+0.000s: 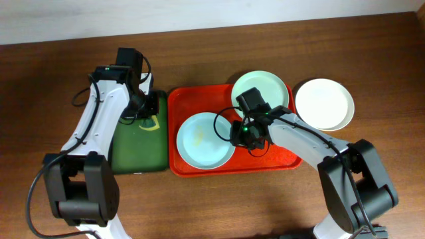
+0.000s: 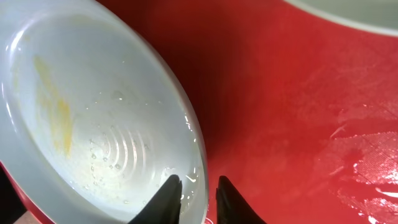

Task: Clean dirty plates on tray and stack at the side
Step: 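Scrub the pale blue plate with the sponge in left gripper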

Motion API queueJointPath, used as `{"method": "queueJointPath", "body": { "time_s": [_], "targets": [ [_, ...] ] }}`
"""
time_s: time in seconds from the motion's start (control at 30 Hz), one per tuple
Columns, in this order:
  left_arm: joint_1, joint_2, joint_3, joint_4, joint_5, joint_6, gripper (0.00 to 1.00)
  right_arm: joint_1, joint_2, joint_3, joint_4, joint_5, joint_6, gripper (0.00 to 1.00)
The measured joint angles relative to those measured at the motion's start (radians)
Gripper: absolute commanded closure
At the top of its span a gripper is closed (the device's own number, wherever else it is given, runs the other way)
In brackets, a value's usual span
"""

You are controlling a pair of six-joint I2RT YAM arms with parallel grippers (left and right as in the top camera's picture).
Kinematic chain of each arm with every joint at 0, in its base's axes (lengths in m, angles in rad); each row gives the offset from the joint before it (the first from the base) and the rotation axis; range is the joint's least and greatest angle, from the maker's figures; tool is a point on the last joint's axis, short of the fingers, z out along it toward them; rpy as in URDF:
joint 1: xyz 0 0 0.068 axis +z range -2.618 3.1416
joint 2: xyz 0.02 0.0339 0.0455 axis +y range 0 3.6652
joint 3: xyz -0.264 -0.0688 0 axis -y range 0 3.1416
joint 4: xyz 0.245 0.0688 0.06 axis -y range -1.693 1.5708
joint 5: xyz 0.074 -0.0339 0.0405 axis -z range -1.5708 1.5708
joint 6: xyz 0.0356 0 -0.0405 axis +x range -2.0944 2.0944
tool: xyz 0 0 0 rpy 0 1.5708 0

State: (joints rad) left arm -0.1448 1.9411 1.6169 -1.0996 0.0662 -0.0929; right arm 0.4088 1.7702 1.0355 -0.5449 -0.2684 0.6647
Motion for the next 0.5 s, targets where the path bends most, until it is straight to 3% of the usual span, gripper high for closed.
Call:
{"method": "queueJointPath", "body": {
  "time_s": [0.27,0.3,0.33,0.5],
  "targets": [
    [0.0,0.0,0.0,0.0,-0.003,0.0,1.0,0.001,0.001,-0.002,0.011,0.006,0.005,0.75],
    [0.0,0.0,0.0,0.0,-0.003,0.0,1.0,0.002,0.002,-0.004,0.019,0.008,0.006,0.79],
    [0.0,0.0,0.0,0.0,-0.003,0.0,1.0,0.004,0.004,-0.005,0.023,0.009,0.005,0.94],
    [0.0,0.0,0.0,0.0,-0.003,0.0,1.0,0.014,0.01,-0.006,0.027,0.013,0.008,0.96]
  ]
}}
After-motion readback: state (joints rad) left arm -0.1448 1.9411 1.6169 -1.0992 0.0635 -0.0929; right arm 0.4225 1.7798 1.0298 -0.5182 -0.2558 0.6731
